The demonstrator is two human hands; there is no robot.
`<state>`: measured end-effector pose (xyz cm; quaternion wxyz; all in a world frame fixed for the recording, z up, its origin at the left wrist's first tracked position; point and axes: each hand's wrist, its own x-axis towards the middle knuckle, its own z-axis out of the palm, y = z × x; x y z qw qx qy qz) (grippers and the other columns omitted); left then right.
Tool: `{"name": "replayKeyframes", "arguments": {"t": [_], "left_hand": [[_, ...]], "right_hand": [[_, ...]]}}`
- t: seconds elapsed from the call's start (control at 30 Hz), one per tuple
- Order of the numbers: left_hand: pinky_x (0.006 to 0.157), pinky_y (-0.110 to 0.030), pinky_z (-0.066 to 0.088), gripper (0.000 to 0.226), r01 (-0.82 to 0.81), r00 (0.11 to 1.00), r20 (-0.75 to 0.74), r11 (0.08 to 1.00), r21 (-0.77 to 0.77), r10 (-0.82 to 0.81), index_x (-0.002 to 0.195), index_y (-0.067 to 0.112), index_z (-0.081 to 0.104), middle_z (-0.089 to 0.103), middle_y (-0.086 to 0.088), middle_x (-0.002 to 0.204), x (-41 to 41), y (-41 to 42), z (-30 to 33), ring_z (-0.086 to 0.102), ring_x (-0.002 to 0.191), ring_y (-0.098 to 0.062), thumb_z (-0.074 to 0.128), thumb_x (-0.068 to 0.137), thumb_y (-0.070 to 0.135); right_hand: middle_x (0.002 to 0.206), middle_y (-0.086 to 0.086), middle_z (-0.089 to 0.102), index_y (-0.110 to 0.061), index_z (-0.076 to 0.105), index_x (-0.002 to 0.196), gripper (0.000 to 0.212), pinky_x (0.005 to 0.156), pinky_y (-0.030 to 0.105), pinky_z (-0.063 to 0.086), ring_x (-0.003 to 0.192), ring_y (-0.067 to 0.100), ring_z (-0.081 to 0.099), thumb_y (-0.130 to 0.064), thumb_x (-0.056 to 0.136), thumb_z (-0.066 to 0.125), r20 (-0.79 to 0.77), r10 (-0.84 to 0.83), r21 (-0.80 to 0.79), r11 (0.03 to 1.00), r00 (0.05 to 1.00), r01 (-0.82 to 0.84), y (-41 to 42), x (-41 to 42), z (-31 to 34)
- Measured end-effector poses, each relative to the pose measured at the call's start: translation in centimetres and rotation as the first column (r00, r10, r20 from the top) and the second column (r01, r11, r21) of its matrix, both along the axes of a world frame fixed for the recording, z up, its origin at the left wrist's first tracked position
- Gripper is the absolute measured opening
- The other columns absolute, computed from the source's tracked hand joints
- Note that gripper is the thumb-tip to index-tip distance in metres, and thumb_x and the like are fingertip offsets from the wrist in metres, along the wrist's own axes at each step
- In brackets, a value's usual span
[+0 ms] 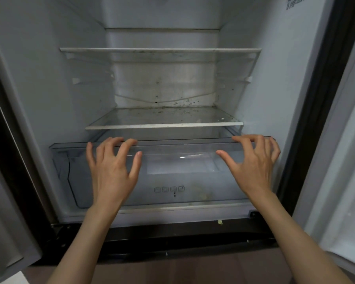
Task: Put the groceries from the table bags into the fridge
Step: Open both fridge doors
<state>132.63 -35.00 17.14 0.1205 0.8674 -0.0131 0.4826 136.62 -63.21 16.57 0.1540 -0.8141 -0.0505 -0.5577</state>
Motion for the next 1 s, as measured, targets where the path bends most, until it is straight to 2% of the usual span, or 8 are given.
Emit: {"name": "replayKeyframes", "arguments": {"t": [0.13, 0.33, 0.47, 0.6, 0.73, 0.83, 0.93, 1.0], "left_hand": [[0.114, -0.052, 0.009, 0.038, 0.015, 1.0, -0.005, 1.0, 0.015, -0.015, 0.114, 0.02, 0.059, 0.055, -0.01, 0.116, -0.4, 0.2, -0.2, 0.047, 0.119, -0.031, 0.041, 0.088, 0.041], [0.113, -0.052, 0.008, 0.041, 0.031, 0.999, -0.039, 0.996, 0.087, -0.028, 0.121, 0.021, 0.054, 0.054, -0.009, 0.124, -0.9, 0.8, -0.2, 0.043, 0.125, -0.029, 0.04, 0.088, 0.04], [0.113, -0.053, 0.009, 0.046, 0.025, 0.995, -0.094, 0.992, 0.124, -0.014, 0.128, 0.02, 0.05, 0.05, -0.012, 0.132, -1.5, 0.9, -0.1, 0.039, 0.129, -0.03, 0.038, 0.088, 0.04], [0.112, -0.058, 0.012, 0.052, 0.003, 0.982, -0.188, 0.991, 0.136, 0.023, 0.139, 0.017, 0.04, 0.037, -0.016, 0.145, -2.6, 0.3, -0.1, 0.026, 0.138, -0.033, 0.046, 0.091, 0.035], [0.115, -0.052, 0.008, 0.057, 0.006, 0.963, -0.269, 0.998, 0.069, 0.012, 0.144, 0.019, 0.031, 0.019, -0.01, 0.155, -6.6, -1.5, -1.3, 0.009, 0.144, -0.026, 0.048, 0.093, 0.034], [0.115, -0.049, 0.008, 0.056, -0.031, 0.954, -0.297, 0.999, 0.039, 0.041, 0.144, 0.021, 0.03, 0.017, -0.007, 0.155, -11.4, -3.2, -3.7, 0.006, 0.145, -0.025, 0.041, 0.094, 0.043], [0.114, -0.047, 0.008, 0.065, -0.12, 0.921, -0.377, 0.992, -0.043, 0.095, 0.144, 0.025, 0.029, 0.018, -0.004, 0.155, -16.7, -4.0, -6.8, 0.006, 0.144, -0.024, 0.023, 0.086, 0.054], [0.114, -0.046, 0.009, 0.067, -0.201, 0.888, -0.436, 0.976, -0.085, 0.145, 0.144, 0.026, 0.028, 0.02, -0.004, 0.155, -20.2, -3.9, -8.9, 0.007, 0.144, -0.025, 0.021, 0.084, 0.055]], "right_hand": [[0.101, 0.011, 0.058, -0.015, 0.063, 0.104, 0.054, 0.105, 0.042, 0.019, 0.102, 0.022, 0.047, -0.062, 0.079, 0.052, 0.007, -0.01, 0.0, 1.0, 1.0, 0.01, 0.1, -0.3, -0.1], [0.112, 0.013, 0.056, -0.014, 0.06, 0.115, 0.051, 0.112, 0.048, 0.018, 0.114, 0.021, 0.041, -0.053, 0.084, 0.049, -0.029, 0.034, -0.017, 0.999, 0.999, -0.035, 0.0, -1.0, -0.5], [0.129, 0.013, 0.051, -0.014, 0.05, 0.129, 0.054, 0.114, 0.047, 0.014, 0.128, 0.024, 0.037, -0.047, 0.088, 0.041, -0.129, 0.074, -0.064, 0.994, 0.989, -0.083, -0.5, -2.0, -0.9], [0.147, 0.014, 0.037, -0.014, 0.038, 0.141, 0.059, 0.115, 0.048, 0.013, 0.14, 0.028, 0.026, -0.044, 0.089, 0.037, -0.218, 0.118, -0.119, 0.982, 0.969, -0.146, -1.2, -3.1, -1.3], [0.153, 0.012, 0.025, -0.016, 0.033, 0.143, 0.06, 0.116, 0.048, 0.009, 0.143, 0.028, 0.018, -0.041, 0.089, 0.041, -0.321, 0.223, -0.079, 0.962, 0.921, -0.261, -1.0, -5.6, -2.2], [0.152, 0.011, 0.028, -0.017, 0.033, 0.144, 0.06, 0.116, 0.047, 0.01, 0.142, 0.026, 0.02, -0.045, 0.09, 0.034, -0.363, 0.333, -0.093, 0.916, 0.87, -0.389, 0.1, -9.0, -3.8], [0.15, 0.008, 0.034, -0.019, 0.034, 0.143, 0.059, 0.115, 0.046, 0.011, 0.141, 0.021, 0.023, -0.045, 0.09, 0.03, -0.424, 0.468, -0.066, 0.838, 0.775, -0.542, 2.5, -12.8, -5.8], [0.149, 0.008, 0.036, -0.019, 0.035, 0.142, 0.06, 0.115, 0.046, 0.012, 0.14, 0.021, 0.026, -0.046, 0.09, 0.03, -0.486, 0.51, -0.071, 0.787, 0.71, -0.613, 4.6, -15.3, -7.4]]}}
